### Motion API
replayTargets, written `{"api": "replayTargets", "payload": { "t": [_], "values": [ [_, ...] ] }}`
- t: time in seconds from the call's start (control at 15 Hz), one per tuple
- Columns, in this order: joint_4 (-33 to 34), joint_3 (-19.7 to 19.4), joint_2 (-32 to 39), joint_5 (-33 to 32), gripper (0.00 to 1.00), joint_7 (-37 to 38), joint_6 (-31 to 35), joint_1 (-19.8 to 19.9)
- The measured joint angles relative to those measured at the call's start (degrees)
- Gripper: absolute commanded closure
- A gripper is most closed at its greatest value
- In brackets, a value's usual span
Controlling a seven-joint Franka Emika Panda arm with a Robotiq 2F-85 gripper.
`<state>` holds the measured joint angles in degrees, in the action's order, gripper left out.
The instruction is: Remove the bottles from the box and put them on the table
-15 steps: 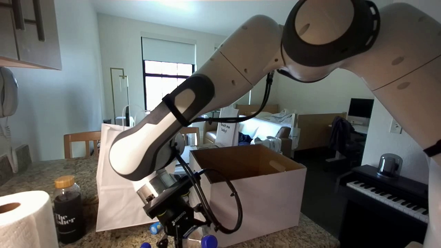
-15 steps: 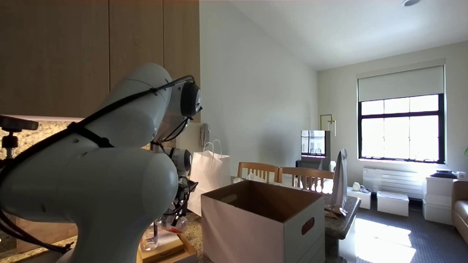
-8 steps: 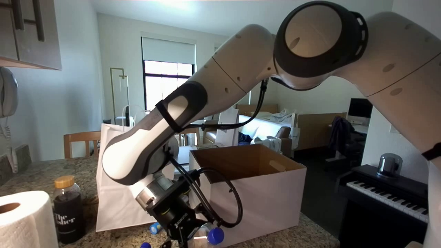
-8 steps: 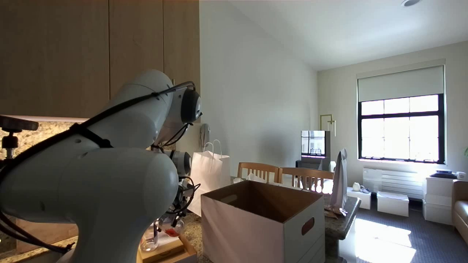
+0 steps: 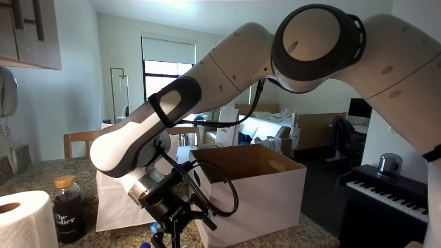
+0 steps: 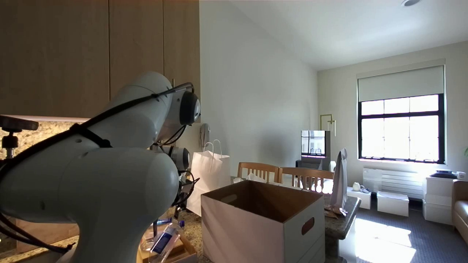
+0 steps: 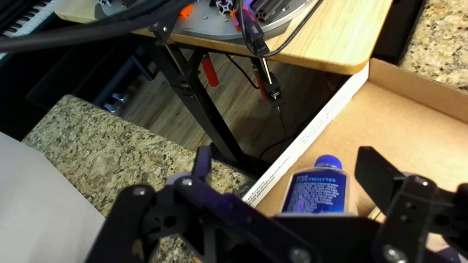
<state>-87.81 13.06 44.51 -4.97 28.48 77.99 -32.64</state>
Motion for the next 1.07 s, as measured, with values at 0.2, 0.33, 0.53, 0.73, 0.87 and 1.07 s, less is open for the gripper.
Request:
{"api": "replayTargets", "payload": {
  "t": [0.2, 0.33, 0.53, 0.73, 0.87, 1.07],
  "values": [
    [1.96, -0.05, 0.39, 0.01, 0.0, 0.0, -0.85, -0.13],
    [3.13, -0.33, 0.37, 0.01, 0.0, 0.03, -0.87, -0.23],
    [4.32, -1.16, -0.88, 0.01, 0.0, 0.1, 1.11, -0.21],
    [3.32, -1.8, -4.73, 0.28, 0.0, 0.58, 5.86, 0.03],
    [0.93, -2.2, -8.77, 0.69, 0.0, 1.2, 10.71, 0.49],
    [-5.33, -2.82, -16.24, 0.81, 0.0, 1.35, 19.31, 2.29]
  ]
}}
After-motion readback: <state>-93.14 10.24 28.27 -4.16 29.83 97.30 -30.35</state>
